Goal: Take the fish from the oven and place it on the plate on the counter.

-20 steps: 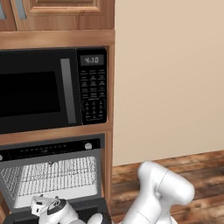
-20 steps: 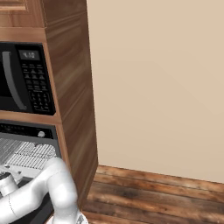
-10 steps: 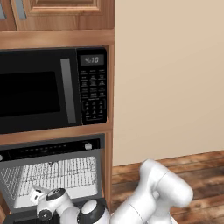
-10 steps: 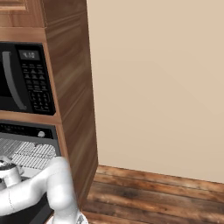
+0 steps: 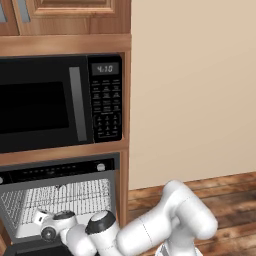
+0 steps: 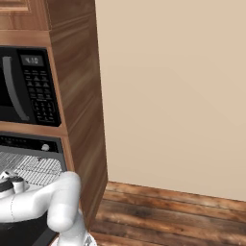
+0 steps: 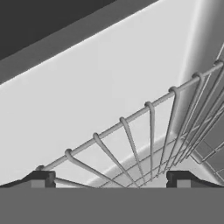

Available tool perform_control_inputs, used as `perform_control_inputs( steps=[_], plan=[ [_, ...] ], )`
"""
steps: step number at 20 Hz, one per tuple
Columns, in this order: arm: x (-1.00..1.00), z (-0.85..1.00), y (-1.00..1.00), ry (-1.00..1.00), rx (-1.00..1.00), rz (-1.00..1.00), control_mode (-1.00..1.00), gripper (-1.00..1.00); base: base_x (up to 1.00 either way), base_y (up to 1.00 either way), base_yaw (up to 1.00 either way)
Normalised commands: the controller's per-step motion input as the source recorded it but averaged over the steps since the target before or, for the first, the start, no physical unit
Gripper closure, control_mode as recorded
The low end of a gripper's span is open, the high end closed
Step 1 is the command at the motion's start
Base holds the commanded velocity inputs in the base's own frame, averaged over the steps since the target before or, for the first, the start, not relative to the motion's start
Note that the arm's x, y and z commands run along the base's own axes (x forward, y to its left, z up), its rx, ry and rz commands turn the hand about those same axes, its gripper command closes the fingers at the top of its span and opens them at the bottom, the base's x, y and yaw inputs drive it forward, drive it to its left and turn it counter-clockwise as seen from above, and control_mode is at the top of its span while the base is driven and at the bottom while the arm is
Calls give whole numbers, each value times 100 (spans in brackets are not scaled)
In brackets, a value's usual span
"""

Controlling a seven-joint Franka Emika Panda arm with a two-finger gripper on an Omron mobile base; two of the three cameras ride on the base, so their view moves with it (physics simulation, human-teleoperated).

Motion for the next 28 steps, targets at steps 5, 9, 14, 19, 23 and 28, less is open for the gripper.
perform_control_inputs(
  steps=[5,9,14,19,23,28],
  plan=[
    [5,-31,0,4,-12,0,-100,-100,0,0,0],
    [12,-37,0,5,-20,0,-100,-100,0,0,0],
    [0,-59,0,4,-20,0,-100,-100,0,0,0],
    [3,-61,0,1,-21,0,-100,-100,0,0,0],
    [-4,-74,0,-1,-21,0,-100,-100,0,0,0],
    [-43,-92,0,-4,-23,3,-100,-100,0,0,0]
  ],
)
